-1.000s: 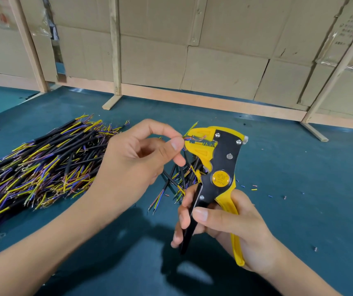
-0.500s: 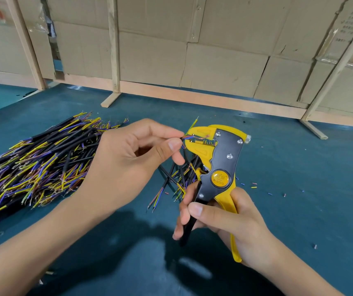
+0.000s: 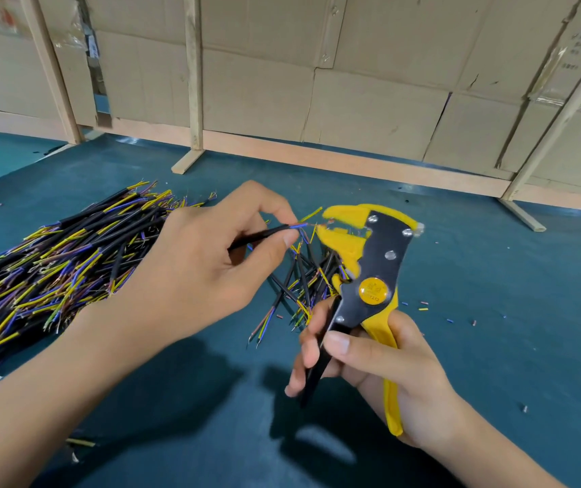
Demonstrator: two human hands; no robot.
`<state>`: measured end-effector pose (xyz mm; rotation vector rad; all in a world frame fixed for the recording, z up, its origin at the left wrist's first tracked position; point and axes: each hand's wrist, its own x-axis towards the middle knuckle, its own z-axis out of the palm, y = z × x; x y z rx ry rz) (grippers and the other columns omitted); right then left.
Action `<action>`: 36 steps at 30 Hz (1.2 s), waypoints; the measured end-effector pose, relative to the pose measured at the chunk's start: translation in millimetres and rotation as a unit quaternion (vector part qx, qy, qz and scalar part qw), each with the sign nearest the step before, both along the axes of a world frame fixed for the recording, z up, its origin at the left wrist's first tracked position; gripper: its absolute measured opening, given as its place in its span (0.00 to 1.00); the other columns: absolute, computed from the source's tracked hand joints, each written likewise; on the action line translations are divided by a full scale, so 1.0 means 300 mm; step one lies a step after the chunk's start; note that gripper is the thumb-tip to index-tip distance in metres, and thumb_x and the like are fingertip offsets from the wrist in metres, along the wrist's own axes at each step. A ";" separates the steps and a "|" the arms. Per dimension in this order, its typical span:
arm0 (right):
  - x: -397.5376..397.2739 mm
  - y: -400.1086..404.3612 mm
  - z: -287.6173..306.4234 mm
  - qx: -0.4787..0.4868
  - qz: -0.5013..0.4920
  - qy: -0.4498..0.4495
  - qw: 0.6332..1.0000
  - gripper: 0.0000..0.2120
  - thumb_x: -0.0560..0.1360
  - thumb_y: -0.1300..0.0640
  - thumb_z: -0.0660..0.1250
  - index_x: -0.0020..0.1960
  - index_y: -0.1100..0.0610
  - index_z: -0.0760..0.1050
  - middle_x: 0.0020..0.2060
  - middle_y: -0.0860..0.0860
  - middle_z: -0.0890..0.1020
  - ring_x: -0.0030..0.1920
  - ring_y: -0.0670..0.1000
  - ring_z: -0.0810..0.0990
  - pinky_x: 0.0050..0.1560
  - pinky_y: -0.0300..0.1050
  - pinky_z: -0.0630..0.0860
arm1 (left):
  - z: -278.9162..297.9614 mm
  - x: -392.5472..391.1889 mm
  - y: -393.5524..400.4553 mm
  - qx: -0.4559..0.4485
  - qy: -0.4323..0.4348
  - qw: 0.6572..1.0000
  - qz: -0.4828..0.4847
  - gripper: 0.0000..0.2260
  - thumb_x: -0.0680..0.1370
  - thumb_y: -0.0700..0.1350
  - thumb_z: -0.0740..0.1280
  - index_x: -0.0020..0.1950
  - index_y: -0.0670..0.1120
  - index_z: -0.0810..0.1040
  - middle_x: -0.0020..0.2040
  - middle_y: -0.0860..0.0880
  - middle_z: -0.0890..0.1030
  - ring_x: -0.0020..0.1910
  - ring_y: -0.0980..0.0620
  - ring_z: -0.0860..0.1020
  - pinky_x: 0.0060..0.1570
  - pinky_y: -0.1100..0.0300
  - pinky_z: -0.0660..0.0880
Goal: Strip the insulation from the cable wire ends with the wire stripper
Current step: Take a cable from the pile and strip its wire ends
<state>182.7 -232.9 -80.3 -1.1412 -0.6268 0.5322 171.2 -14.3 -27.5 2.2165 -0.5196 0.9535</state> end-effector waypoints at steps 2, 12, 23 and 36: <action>-0.003 0.006 0.008 0.034 -0.051 -0.008 0.998 0.15 0.75 0.53 0.75 0.53 0.63 0.77 0.41 0.61 0.79 0.41 0.67 0.81 0.48 0.69 0.77 | -0.002 0.000 -0.001 -0.024 0.013 1.000 -0.009 0.04 0.80 0.48 0.68 0.52 0.49 0.77 0.31 0.51 0.79 0.28 0.51 0.73 0.32 0.63 0.68; -0.014 0.010 0.077 0.042 -0.321 -0.142 0.936 0.08 0.74 0.63 0.71 0.43 0.50 0.84 0.38 0.57 0.85 0.42 0.65 0.84 0.52 0.63 0.80 | -0.054 -0.022 -0.090 0.033 0.013 0.997 -0.070 0.07 0.80 0.43 0.68 0.57 0.48 0.79 0.45 0.57 0.83 0.45 0.57 0.82 0.44 0.55 0.79; 0.011 0.005 0.070 0.008 -0.359 -0.047 0.932 0.08 0.67 0.62 0.76 0.43 0.51 0.85 0.41 0.55 0.85 0.43 0.57 0.83 0.54 0.62 0.81 | -0.086 -0.029 -0.179 -0.218 0.216 0.942 -0.135 0.02 0.78 0.48 0.70 0.49 0.51 0.81 0.38 0.54 0.83 0.36 0.54 0.79 0.39 0.56 0.75; -0.024 0.026 0.080 0.029 -0.262 -0.022 0.965 0.09 0.68 0.68 0.73 0.42 0.55 0.83 0.38 0.57 0.83 0.39 0.59 0.81 0.49 0.57 0.81 | -0.052 -0.029 -0.200 -0.356 0.299 0.868 -0.173 0.08 0.81 0.37 0.65 0.42 0.43 0.78 0.31 0.49 0.77 0.28 0.56 0.72 0.28 0.69 0.68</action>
